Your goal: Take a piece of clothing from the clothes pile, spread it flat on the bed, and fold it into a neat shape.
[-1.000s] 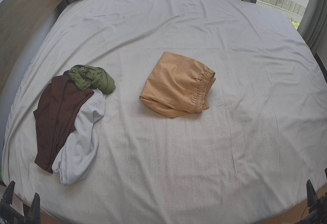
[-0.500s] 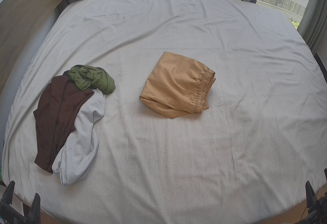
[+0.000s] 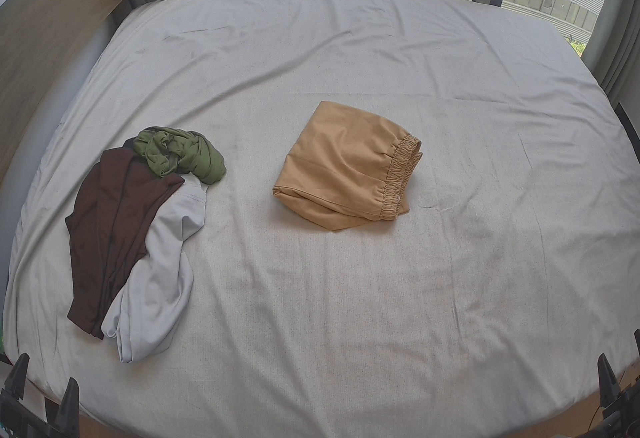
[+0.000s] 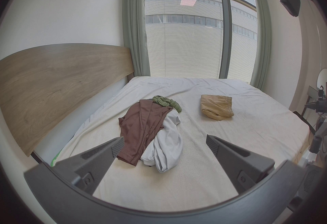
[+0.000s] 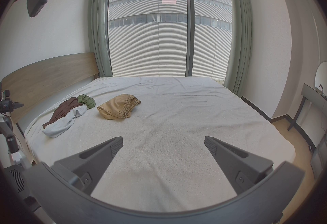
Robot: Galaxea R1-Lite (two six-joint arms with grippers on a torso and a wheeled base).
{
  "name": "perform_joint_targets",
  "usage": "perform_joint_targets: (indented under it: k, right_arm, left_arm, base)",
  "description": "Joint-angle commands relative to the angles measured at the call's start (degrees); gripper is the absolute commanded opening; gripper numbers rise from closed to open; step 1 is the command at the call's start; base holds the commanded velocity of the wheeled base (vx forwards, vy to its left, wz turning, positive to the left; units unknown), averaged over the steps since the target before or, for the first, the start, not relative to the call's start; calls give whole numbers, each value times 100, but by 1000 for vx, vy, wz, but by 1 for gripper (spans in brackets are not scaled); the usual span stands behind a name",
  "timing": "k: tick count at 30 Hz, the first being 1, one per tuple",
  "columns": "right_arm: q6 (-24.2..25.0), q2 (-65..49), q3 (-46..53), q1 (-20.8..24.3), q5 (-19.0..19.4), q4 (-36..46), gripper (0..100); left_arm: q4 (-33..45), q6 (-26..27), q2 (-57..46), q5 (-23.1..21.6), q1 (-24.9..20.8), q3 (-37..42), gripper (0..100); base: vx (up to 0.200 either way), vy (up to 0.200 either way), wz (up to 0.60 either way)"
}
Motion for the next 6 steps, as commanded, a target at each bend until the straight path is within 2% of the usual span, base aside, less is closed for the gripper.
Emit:
perform_joint_targets:
  k: [1, 6]
  right_arm:
    - [-2, -66, 101, 2, -2, 4, 100]
    - [-2, -66, 101, 2, 7, 4, 100]
  left_arm:
    - [-1, -3, -85, 1, 2, 101, 100]
    - [-1, -3, -85, 1, 2, 101, 100]
  base:
    - [0, 0, 0]
    - [0, 0, 0]
